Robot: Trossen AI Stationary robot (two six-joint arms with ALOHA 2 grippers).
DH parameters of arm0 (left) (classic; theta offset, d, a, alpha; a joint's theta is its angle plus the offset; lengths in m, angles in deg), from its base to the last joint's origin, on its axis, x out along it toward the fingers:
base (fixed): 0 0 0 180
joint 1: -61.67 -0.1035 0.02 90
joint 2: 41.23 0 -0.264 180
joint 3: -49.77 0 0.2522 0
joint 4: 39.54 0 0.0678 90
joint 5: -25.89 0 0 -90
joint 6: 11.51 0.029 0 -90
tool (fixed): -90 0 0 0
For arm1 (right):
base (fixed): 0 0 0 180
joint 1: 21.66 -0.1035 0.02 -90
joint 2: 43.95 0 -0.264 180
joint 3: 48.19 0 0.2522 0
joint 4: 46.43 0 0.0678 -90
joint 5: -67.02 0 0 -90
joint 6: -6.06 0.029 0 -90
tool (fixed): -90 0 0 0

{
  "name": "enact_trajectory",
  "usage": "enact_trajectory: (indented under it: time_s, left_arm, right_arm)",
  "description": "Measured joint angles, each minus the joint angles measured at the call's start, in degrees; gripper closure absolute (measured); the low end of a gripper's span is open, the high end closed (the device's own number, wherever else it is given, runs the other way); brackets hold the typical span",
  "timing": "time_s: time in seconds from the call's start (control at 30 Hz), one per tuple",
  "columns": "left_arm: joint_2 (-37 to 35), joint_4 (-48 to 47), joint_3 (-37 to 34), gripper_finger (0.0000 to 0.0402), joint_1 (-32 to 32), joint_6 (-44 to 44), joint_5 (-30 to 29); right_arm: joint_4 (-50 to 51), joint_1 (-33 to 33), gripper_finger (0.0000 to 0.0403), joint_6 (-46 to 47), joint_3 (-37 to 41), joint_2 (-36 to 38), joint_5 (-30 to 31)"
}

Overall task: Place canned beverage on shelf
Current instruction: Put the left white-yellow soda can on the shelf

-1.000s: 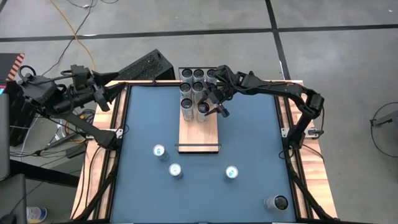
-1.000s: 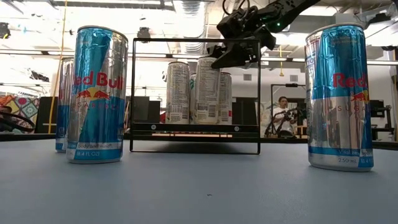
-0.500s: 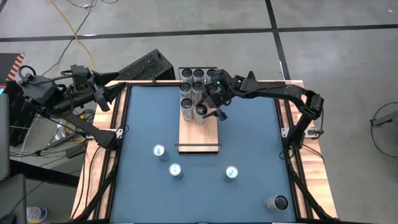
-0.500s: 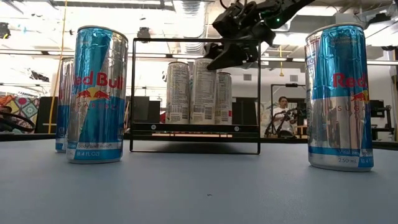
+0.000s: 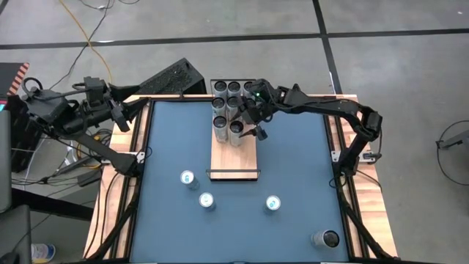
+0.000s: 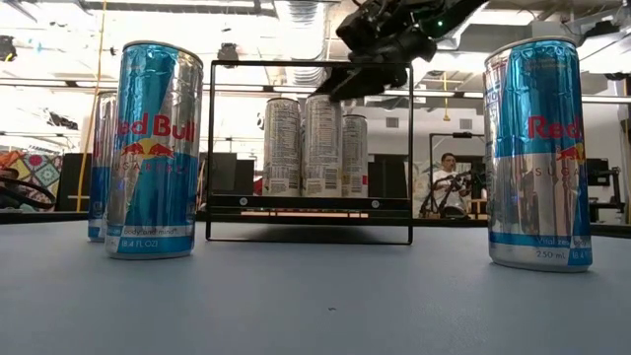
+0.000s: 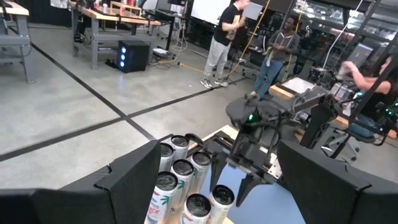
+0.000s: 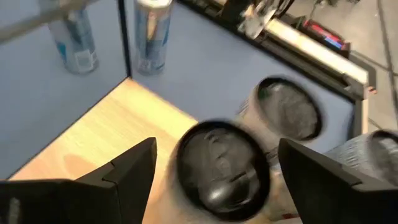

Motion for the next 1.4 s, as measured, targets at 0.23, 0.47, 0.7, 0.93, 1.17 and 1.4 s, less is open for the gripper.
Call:
enact_trajectory:
  time_s: [0.23, 0.47, 0.7, 0.93, 1.17, 1.4]
  left_arm:
    - [0.0, -0.2, 0.0, 0.0093, 0.0, 0.0, 0.0]
    - [0.0, -0.2, 0.0, 0.0093, 0.0, 0.4, 0.2]
    - [0.0, -0.3, 0.0, 0.0093, 0.0, 2.5, 0.4]
    - [0.0, -1.2, 0.0, 0.0093, 0.0, 2.5, 0.5]
    - [0.0, -2.3, 0.0, 0.0093, 0.0, 3.9, 0.5]
    - [0.0, -6.5, 0.0, 0.0093, 0.0, 2.9, 0.6]
  right_arm:
    - [6.4, 0.4, 0.0081, 4.9, -6.8, 0.0, 3.7]
    - [26.6, -0.8, 0.0081, 27.8, -15.8, 0.0, 13.5]
    - [40.0, -7.9, 0.0081, 45.0, -17.5, 2.3, 26.7]
    - [33.3, -19.6, 0.0081, 58.9, -17.5, 2.8, 46.7]
    - [24.9, -23.9, 0.0081, 64.7, -16.3, 0.0, 56.7]
    - [19.6, -23.9, 0.0081, 74.2, -10.7, -0.6, 62.2]
